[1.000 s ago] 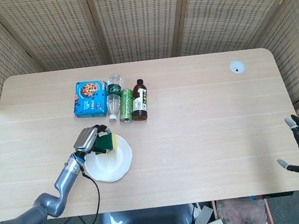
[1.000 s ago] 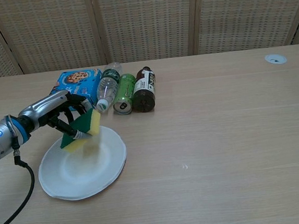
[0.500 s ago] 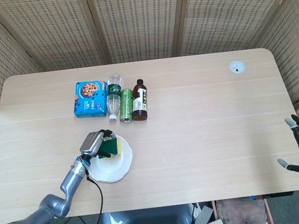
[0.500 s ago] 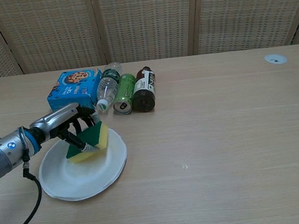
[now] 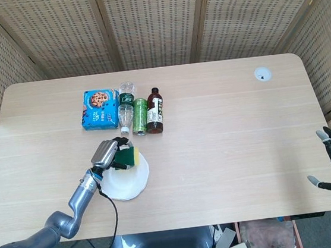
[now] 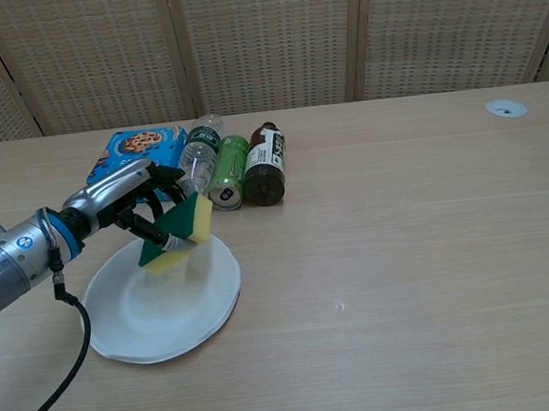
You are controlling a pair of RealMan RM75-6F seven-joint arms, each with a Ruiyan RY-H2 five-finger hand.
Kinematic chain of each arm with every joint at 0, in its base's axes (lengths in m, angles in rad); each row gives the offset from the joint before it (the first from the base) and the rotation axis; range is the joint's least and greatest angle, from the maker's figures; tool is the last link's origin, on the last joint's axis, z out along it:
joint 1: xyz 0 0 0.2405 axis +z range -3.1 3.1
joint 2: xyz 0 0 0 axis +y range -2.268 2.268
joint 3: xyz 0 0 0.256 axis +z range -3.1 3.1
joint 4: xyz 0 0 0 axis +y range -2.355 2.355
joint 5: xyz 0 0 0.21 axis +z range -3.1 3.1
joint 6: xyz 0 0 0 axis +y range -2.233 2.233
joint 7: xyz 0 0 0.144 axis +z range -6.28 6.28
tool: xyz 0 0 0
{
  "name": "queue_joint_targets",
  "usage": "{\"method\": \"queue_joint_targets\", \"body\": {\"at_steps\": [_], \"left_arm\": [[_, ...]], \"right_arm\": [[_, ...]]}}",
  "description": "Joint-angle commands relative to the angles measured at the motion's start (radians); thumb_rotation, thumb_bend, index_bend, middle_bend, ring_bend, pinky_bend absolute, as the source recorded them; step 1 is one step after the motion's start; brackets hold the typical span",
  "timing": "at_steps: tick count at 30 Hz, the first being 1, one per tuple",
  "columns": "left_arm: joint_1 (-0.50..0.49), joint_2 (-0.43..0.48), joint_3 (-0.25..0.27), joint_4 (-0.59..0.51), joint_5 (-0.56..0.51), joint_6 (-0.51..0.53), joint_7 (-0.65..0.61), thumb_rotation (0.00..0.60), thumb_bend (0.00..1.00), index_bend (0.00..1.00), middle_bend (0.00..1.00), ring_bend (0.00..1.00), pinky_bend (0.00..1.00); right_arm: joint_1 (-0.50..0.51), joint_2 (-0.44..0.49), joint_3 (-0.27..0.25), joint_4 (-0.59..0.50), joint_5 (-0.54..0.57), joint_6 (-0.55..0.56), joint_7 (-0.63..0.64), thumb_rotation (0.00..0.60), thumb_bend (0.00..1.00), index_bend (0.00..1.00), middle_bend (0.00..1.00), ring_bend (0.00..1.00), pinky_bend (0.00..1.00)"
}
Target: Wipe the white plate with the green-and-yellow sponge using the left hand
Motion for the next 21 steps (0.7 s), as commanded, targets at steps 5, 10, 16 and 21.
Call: {"method": "queue_joint_targets", "body": {"at_steps": [5, 10, 16, 21], "left_arm": [[-0.032, -0.038, -0.005, 0.004, -0.027, -0.085, 0.086, 0.6, 0.18, 0.62, 0.43, 0.35, 0.5], [-0.036, -0.066, -0.005, 0.038, -0.037, -0.104, 0.098, 0.6, 0.18, 0.62, 0.43, 0.35, 0.5], [-0.033, -0.086, 0.004, 0.07, -0.035, -0.114, 0.095, 0.6, 0.18, 0.62, 0.43, 0.35, 0.5], [-0.033, -0.067, 0.001, 0.053, -0.021, -0.073, 0.082, 0.6, 0.18, 0.62, 0.43, 0.35, 0.5]], "right_arm": [[0.002, 0.001, 0.0, 0.003, 0.004, -0.007, 0.005, 0.6, 0.0, 0.0, 0.0, 0.0, 0.0], [0.002, 0.002, 0.002, 0.003, 0.006, -0.008, 0.012, 0.6, 0.0, 0.0, 0.0, 0.0, 0.0], [0.002, 0.004, 0.003, 0.004, 0.007, -0.007, 0.016, 0.6, 0.0, 0.0, 0.0, 0.0, 0.0], [0.001, 0.006, 0.003, 0.004, 0.006, -0.004, 0.021, 0.6, 0.0, 0.0, 0.0, 0.0, 0.0]]}}
